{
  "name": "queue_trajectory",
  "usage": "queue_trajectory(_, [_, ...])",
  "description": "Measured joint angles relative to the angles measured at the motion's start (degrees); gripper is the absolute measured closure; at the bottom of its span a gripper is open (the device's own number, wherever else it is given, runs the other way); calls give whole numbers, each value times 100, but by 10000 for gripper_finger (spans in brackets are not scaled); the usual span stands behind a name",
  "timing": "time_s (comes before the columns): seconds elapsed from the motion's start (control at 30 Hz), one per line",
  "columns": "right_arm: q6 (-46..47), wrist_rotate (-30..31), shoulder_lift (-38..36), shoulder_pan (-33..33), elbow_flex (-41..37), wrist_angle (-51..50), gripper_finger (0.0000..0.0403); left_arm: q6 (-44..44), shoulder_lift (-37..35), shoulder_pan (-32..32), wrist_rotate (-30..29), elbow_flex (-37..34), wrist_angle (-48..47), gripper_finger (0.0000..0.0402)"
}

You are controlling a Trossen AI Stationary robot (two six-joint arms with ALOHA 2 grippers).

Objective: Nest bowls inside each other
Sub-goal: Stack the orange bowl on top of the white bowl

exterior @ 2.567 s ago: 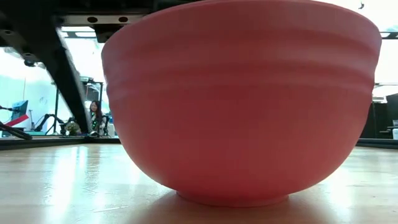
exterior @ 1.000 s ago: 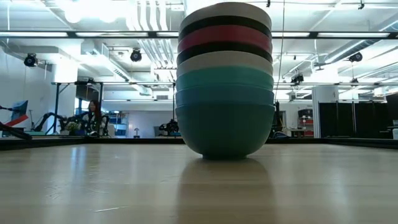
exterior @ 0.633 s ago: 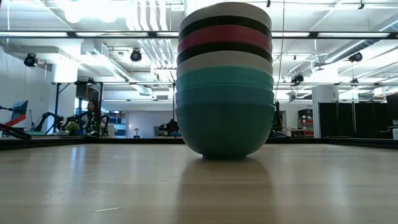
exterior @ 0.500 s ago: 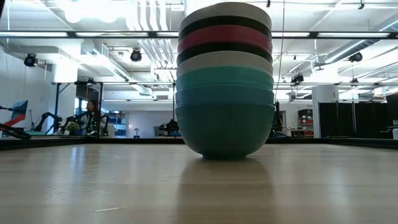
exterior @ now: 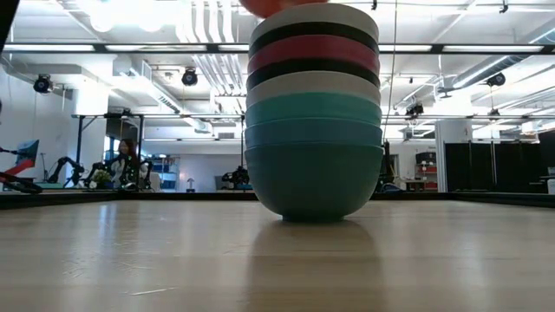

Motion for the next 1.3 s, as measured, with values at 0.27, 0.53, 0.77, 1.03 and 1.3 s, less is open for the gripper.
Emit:
queue_trajectory(0.27, [74,151,0,0,0,16,335,156,507,259,22,-7,17,401])
queue_trajectory(0.53, [214,149,69,0,0,46,335,492,776,327,207,42,35,401])
queue_trajectory(0.77, [214,148,74,0,0,42,335,748,780,332,407,29,268,401])
queue_trajectory(1.03, [216,149,74,0,0,51,335,774,798,408,463,-107,567,401])
queue_trajectory(1.3, [342,147,74,0,0,48,335,266,802,476,501,-170,533,402])
